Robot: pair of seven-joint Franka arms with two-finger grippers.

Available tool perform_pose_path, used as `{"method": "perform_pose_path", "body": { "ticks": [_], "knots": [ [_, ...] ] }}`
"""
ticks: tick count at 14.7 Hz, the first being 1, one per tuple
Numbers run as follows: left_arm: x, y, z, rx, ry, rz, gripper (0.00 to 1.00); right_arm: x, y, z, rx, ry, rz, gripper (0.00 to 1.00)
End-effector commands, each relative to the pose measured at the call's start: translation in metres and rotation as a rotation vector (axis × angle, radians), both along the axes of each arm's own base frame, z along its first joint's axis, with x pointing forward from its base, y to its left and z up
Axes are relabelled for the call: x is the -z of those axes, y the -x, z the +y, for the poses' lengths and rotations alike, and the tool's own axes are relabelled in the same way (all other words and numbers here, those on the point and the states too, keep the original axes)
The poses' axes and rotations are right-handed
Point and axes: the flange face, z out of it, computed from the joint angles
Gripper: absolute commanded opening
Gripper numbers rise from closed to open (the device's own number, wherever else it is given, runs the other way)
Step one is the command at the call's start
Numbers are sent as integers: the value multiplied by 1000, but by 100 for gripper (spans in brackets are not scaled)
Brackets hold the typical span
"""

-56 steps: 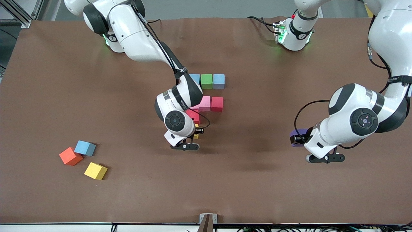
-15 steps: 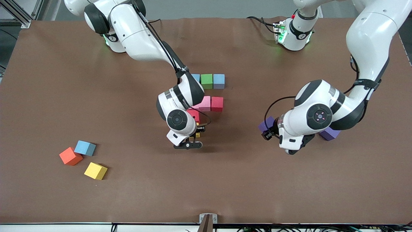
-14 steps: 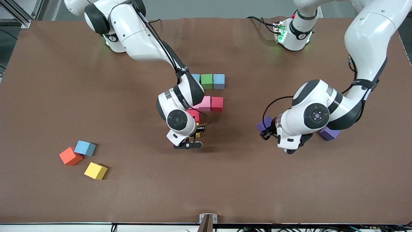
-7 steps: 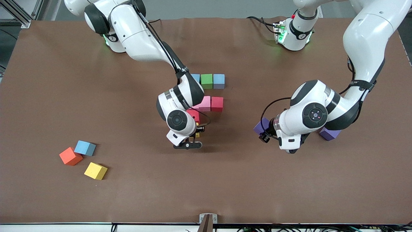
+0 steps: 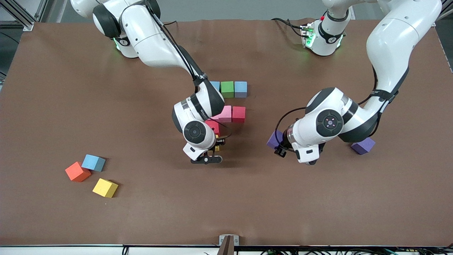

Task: Arrange 11 blocks into digit 3
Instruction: 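Carry the purple block toward the yellow block with the left gripper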

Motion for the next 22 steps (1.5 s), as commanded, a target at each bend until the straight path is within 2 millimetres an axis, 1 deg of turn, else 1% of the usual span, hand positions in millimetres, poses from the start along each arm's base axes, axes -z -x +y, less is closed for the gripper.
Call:
{"method": "perform_pose_path", "body": {
  "ticks": [1,4,5,8,9,10,11,12,13,16,17,18,19,20,21,22],
  "knots": [
    [11,1,-16,-104,-15,-13,34,-2,2,1,26,0,10,100],
    [20,8,-41,-217,-27,-24,34,-7,2,3,39,1,6,100],
    [25,13,-56,-246,-35,-33,34,-8,3,4,58,6,5,100],
    [42,20,-87,-333,-80,-54,34,-25,7,13,101,-3,-4,100],
    [48,23,-99,-356,-92,-60,34,-37,8,16,102,-12,-10,100],
    [51,24,-109,-385,-95,-74,34,-48,5,13,103,-8,-9,100],
    [58,27,-117,-412,-87,-79,34,-54,2,4,109,4,9,100],
    [59,29,-125,-439,-65,-86,34,-63,0,-2,112,12,19,100],
    [63,30,-130,-462,-47,-85,34,-77,-10,-15,128,17,11,100],
    [65,29,-132,-477,-31,-87,34,-117,-31,-52,172,27,-18,100],
    [70,33,-139,-477,-18,-86,34,-131,-38,-63,189,29,-42,100],
    [69,33,-144,-493,8,-94,34,-144,-50,-84,221,36,-67,100],
    [77,38,-154,-501,29,-90,34,-154,-60,-103,250,50,-91,100],
    [78,40,-163,-509,48,-94,34,-164,-67,-120,275,61,-113,100],
    [86,43,-170,-515,44,-98,34,-176,-75,-139,304,74,-138,100],
    [88,43,-176,-519,34,-116,34,-185,-83,-158,324,84,-159,100]
  ]
}}
